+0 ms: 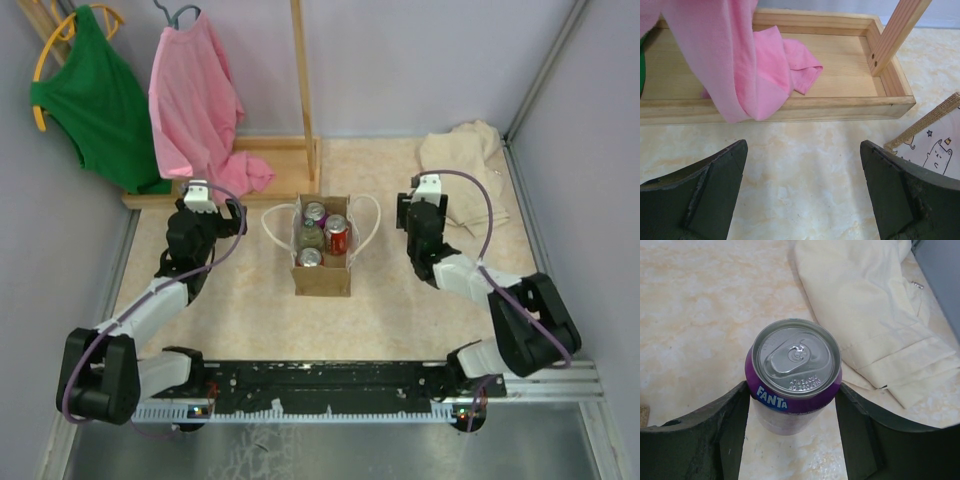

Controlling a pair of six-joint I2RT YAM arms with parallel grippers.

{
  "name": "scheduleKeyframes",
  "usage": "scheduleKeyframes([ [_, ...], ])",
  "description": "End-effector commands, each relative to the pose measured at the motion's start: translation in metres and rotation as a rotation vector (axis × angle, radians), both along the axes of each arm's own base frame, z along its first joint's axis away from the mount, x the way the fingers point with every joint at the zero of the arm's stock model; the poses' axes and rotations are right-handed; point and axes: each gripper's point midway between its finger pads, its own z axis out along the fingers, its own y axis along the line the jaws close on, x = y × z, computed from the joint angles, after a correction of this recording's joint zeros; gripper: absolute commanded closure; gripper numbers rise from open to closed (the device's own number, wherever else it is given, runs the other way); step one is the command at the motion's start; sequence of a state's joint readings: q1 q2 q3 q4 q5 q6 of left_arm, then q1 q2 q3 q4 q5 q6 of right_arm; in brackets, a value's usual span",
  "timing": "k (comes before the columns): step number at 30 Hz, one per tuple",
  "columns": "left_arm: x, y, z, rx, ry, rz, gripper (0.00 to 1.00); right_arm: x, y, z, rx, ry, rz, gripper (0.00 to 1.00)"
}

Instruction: Take the beverage out of the canvas bag

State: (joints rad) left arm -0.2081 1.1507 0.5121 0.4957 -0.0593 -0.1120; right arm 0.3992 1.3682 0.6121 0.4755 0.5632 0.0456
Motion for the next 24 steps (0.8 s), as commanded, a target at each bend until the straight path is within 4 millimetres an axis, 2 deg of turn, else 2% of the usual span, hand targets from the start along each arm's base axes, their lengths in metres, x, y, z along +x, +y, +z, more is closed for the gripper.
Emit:
scheduleKeyframes([
  [1, 0.005, -0.005, 0.014, -0.004, -0.044, -0.014, 0.00, 0.040, 0.006, 0.057, 0.096, -0.203, -0.008, 1.00],
  [9, 0.007, -0.005, 0.013, 0.004, -0.040, -0.014, 0.00, 0.063, 0.007, 0.041, 0.077, -0.167, 0.004, 1.00],
  [16, 0.007, -0.005, 0.012, 0.006, -0.036, -0.016, 0.00, 0.070, 0.008, 0.018, 0.055, -0.087, -0.005, 0.99],
  [22, 0.005, -0.003, 0.011, 0.007, -0.035, -0.010, 0.00, 0.064, 0.006, -0.002, 0.046, -0.012, -0.018, 0.81],
  [24, 0.006, -0.004, 0.012, 0.007, -0.038, -0.012, 0.00, 0.061, 0.006, -0.007, 0.049, 0.014, -0.019, 0.69],
])
